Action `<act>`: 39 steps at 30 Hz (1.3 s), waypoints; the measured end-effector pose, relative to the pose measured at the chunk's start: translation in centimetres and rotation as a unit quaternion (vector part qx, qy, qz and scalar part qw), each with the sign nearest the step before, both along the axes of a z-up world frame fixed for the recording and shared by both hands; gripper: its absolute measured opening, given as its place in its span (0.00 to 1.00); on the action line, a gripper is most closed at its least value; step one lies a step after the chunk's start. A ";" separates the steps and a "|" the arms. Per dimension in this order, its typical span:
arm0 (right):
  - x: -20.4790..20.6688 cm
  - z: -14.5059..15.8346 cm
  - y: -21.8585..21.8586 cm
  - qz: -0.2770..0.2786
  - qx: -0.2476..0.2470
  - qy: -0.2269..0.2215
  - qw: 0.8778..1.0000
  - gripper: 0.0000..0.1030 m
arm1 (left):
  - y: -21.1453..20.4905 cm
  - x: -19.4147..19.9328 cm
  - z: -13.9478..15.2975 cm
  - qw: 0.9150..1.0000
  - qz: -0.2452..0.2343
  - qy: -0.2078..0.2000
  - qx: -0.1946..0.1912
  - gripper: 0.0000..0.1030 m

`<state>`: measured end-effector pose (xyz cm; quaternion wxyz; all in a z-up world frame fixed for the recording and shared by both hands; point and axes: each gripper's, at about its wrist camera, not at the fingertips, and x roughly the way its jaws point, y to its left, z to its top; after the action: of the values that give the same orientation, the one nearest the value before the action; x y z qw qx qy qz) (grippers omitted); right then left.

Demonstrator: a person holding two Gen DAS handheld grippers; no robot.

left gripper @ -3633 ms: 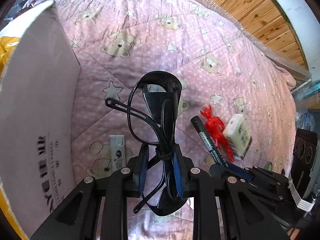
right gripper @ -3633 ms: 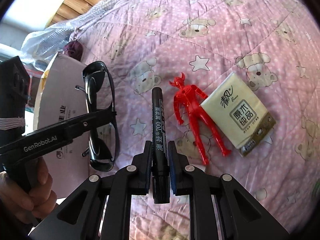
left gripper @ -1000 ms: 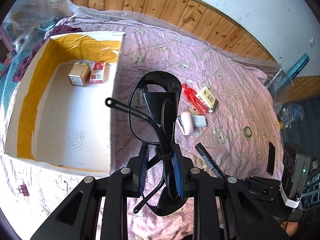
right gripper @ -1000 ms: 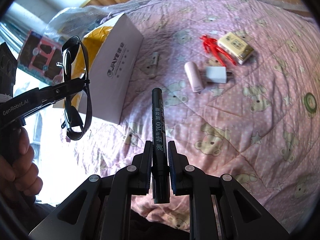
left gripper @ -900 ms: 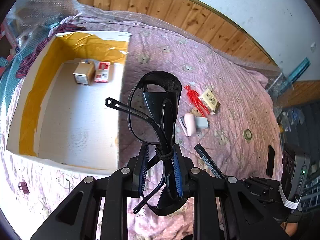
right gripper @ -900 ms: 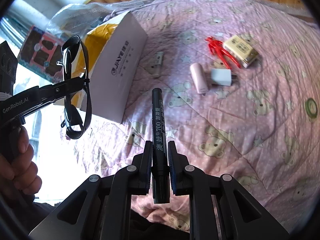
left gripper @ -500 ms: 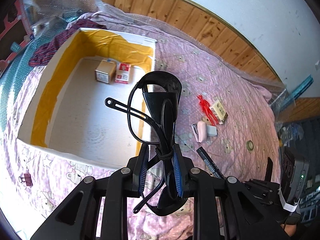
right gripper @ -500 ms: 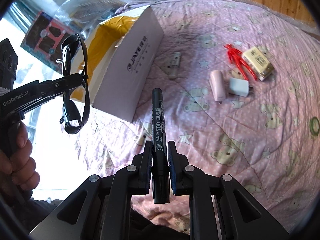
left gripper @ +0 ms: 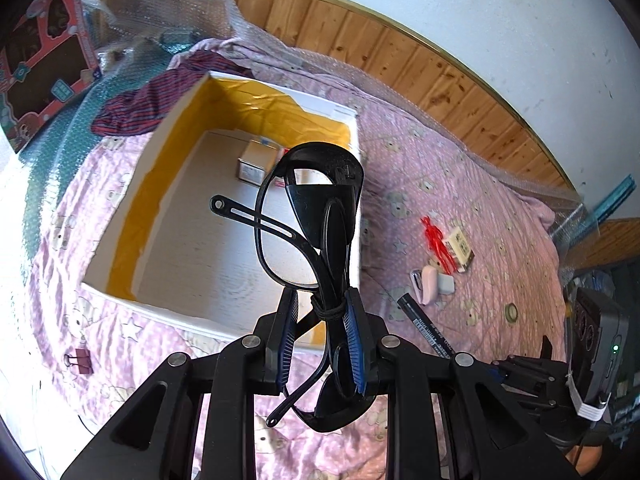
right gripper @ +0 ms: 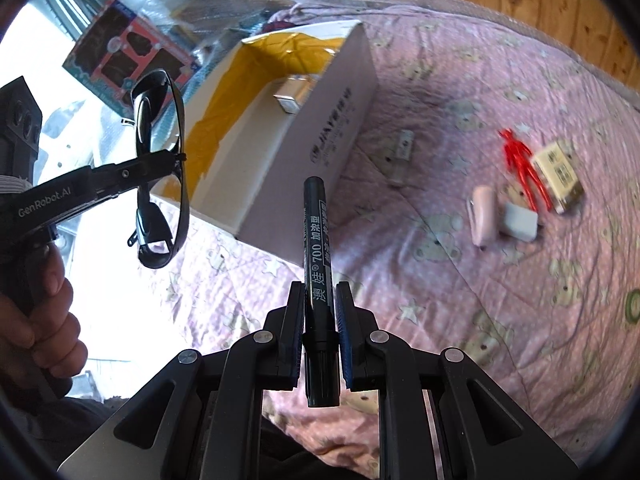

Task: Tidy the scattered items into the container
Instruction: 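Lift and carry the glasses and marker over the white box with both tools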

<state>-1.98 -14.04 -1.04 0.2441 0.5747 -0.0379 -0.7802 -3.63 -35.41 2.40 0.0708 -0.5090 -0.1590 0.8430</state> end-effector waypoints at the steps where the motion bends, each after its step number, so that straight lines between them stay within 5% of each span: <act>1: -0.2 0.2 -0.4 0.004 -0.001 0.002 1.000 0.15 | -0.3 0.0 0.0 1.000 0.003 0.001 0.000 0.24; 25: -4.1 3.1 -6.8 0.093 -0.013 0.037 0.995 0.16 | -5.4 -1.6 -0.3 0.998 0.067 -0.004 -0.004 0.24; 39: -7.6 2.6 -9.4 0.118 -0.018 0.032 0.992 0.16 | -5.7 -4.8 -1.7 0.998 0.065 -0.024 -0.007 0.24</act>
<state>-9.53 -23.41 1.55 0.3457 0.5452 0.0238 -0.7633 -8.42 -41.15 0.69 0.0087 -0.5181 -0.1879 0.8344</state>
